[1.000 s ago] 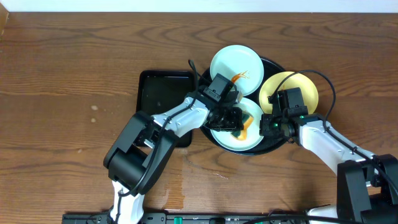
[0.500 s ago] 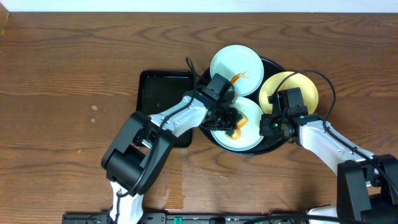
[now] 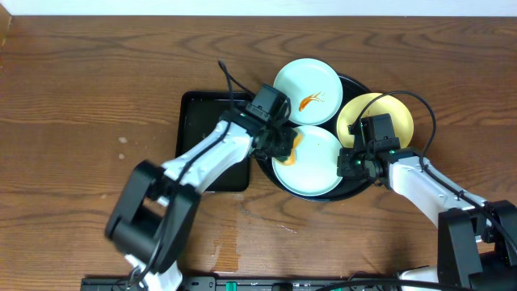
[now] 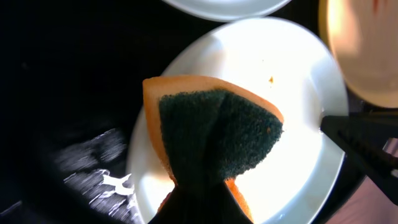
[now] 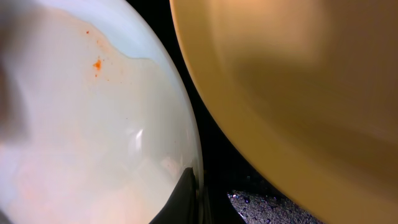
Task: Clean dirty plates on tray and stack at the side
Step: 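Move the sponge with the left gripper into the black water tray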
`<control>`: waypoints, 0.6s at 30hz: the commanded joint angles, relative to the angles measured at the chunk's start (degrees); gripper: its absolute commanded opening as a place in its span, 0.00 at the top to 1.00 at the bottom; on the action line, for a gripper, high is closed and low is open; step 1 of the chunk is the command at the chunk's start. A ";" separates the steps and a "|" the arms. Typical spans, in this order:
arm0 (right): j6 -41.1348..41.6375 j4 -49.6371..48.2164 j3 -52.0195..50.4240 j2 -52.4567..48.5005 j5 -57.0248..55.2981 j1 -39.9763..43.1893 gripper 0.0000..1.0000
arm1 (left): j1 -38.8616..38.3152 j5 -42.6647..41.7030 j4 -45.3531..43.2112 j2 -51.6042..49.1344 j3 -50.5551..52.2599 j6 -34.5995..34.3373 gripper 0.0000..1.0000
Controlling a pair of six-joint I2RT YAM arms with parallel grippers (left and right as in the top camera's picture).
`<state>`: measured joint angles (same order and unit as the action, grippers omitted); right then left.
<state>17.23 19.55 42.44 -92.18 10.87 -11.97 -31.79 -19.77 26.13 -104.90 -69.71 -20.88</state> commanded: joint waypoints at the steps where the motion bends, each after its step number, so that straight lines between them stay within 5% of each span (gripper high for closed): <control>1: -0.98 0.81 -1.03 -1.22 -2.93 -0.48 0.99 | 0.39 7.69 2.12 3.39 0.37 1.18 0.93; 18: -0.96 -1.92 -1.03 -1.22 -1.11 -0.50 0.92 | 7.93 17.92 8.11 8.94 0.37 3.48 0.93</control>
<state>16.97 17.52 42.26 -92.51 10.28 -11.97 -26.89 -5.34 33.76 -98.59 -69.71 -18.28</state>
